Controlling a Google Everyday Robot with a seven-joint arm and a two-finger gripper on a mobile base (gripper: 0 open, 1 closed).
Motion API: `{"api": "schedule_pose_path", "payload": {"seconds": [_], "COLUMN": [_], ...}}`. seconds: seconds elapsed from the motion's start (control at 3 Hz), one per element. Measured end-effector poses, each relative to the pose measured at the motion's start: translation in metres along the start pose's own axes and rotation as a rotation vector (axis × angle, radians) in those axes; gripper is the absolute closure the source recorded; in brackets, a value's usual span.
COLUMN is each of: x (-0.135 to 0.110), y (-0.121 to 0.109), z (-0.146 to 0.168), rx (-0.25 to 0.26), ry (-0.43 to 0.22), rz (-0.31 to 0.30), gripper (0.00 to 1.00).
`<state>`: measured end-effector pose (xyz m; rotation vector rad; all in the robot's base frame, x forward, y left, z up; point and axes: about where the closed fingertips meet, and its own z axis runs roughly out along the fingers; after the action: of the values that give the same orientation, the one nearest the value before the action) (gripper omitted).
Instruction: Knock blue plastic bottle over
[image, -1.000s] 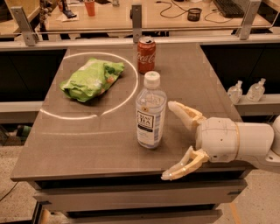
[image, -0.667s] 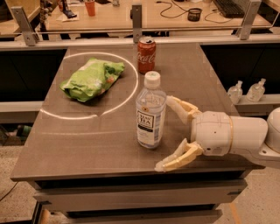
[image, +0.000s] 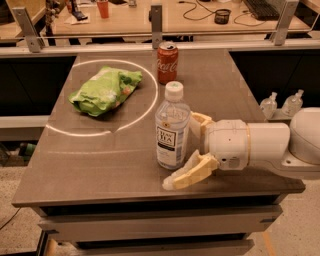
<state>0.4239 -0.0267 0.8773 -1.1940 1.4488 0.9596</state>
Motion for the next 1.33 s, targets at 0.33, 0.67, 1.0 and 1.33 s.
{"api": "schedule_pose_path", "payload": {"seconds": [0.33,0.67,1.0,1.33], "x": [0.005,0.006,0.006,-0.013], "y": [0.012,0.018,0.022,0.021], "z": [0.017,0.025,0.025,0.024], "rx": [-0.048,-0.069,-0.072,-0.101], "ry": [0.05,0.056,0.044,0.084], "rz": [0.06,0.097,0.114,0.032], "gripper": [0.17,0.41,0.64,0.88]}}
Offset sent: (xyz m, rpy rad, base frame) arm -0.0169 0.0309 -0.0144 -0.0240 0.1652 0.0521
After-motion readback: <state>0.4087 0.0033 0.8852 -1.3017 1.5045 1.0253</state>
